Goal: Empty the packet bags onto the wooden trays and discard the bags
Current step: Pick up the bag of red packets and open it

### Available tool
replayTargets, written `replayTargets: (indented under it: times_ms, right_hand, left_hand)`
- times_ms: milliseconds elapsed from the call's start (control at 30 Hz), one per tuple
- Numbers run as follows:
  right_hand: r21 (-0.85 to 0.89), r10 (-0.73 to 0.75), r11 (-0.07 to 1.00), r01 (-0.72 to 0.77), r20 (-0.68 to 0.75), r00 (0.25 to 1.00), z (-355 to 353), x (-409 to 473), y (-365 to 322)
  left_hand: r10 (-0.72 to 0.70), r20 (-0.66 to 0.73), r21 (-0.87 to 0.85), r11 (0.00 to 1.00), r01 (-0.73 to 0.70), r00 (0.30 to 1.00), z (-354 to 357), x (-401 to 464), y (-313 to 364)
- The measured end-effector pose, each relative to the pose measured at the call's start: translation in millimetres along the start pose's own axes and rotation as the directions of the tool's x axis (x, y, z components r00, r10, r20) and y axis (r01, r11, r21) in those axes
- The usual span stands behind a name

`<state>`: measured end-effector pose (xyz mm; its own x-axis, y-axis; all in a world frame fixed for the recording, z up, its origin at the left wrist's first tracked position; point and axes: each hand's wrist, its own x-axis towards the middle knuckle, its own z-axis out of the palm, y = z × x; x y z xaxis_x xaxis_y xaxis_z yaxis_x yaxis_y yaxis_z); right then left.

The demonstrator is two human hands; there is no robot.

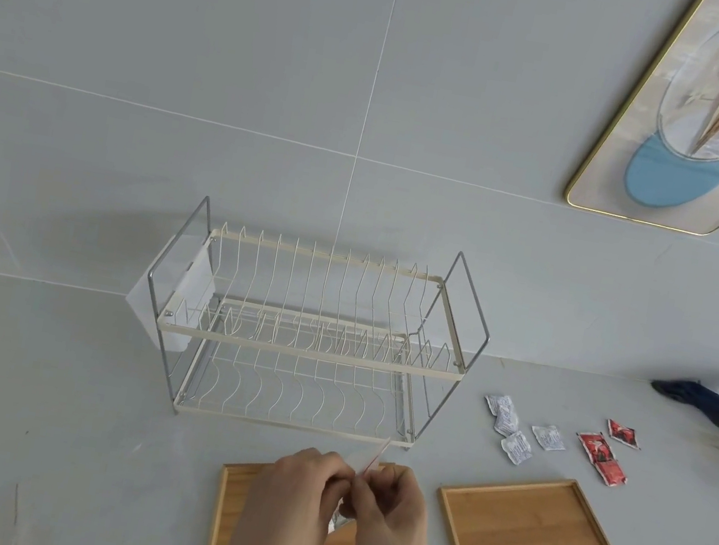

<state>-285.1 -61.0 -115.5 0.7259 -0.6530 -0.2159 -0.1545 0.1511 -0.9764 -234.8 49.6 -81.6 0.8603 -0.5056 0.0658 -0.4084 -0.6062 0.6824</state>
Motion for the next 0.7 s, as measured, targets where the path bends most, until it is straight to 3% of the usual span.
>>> replayTargets:
  times_ms: [67, 200, 400, 700]
  right_hand:
    - [0.006, 0.002, 1.000, -0.002, -0.002, 1.000, -1, 0, 0]
    - [-0.049, -0.057, 0.997, 0.058, 0.012, 0.998, -5, -1, 1]
    - [-0.180, -0.172, 0.967, 0.180, 0.056, 0.983, -2, -2, 3]
    - [-0.231, -0.245, 0.941, 0.248, 0.043, 0.969, 2, -3, 3]
  left_hand:
    - [-0.008, 0.009, -0.018, 1.000, 0.008, 1.000, 2, 0, 2]
    - [-0.210, 0.001, -0.206, 0.957, 0.206, 0.978, 0, 0, 5]
    - [-0.487, 0.148, -0.436, 0.749, 0.498, 0.861, -5, 6, 6]
    - [-0.582, 0.332, -0.609, 0.469, 0.640, 0.742, -5, 5, -3]
